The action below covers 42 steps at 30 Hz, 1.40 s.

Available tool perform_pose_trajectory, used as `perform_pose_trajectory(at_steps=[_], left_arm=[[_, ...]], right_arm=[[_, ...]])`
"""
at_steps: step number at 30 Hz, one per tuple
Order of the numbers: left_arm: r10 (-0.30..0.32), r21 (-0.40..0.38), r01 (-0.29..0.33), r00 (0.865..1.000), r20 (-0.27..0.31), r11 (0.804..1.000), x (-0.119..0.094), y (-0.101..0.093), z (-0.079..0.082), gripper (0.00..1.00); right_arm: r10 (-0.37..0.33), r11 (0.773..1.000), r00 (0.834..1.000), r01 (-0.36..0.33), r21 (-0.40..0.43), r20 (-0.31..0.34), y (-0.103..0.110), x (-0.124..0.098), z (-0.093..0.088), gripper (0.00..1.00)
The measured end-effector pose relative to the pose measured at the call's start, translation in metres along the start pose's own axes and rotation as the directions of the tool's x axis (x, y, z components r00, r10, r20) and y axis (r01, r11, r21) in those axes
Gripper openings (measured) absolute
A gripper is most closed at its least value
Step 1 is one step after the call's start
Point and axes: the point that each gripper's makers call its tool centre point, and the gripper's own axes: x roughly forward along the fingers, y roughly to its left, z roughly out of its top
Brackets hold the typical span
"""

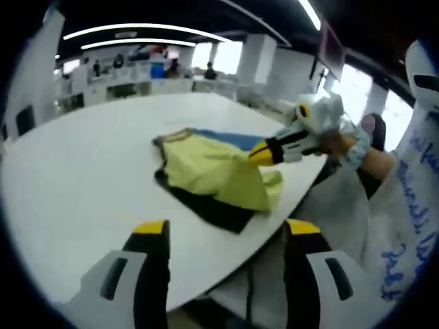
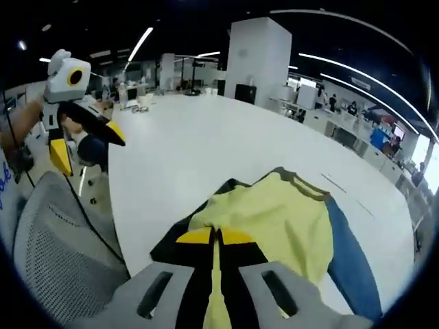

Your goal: Fold the garment on the visible template until the final outline fits inside the template.

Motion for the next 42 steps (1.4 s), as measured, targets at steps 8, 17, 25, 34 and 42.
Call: perform_pose_trajectory(at_steps=[8, 17, 25, 34, 42], left_arm=[[-0.048, 0.001, 0.048, 0.999, 0.003, 0.999, 0.016, -0.016, 0.004, 0.62], [-0.046, 0.035, 0.047, 0.999, -0.028, 0.998, 0.038, -0.017, 0.004, 0.58], [-0.026, 0.047, 0.028, 0.998, -0.055, 0.998, 0.06, -0.013, -0.005, 0.38], [-0.118, -0.012, 0.118, 0.981, -0.153, 0.993, 0.088, -0.021, -0.031, 0.29], [-0.208, -0.155, 0.17, 0.939, -0.275, 0.973, 0.107, -0.026, -0.062, 0.2]], right_arm=[[-0.078, 0.997, 0.997, 0.078, -0.004, 0.01, -0.029, -0.023, -0.004, 0.03], [-0.116, 0.993, 0.993, 0.115, -0.019, -0.004, -0.045, -0.034, -0.016, 0.03], [-0.135, 0.991, 0.991, 0.135, -0.012, 0.006, -0.052, -0.042, -0.021, 0.03], [-0.161, 0.987, 0.987, 0.161, -0.004, 0.018, -0.059, -0.049, -0.023, 0.03], [-0.16, 0.987, 0.986, 0.161, -0.007, 0.034, -0.06, -0.051, -0.021, 0.03]])
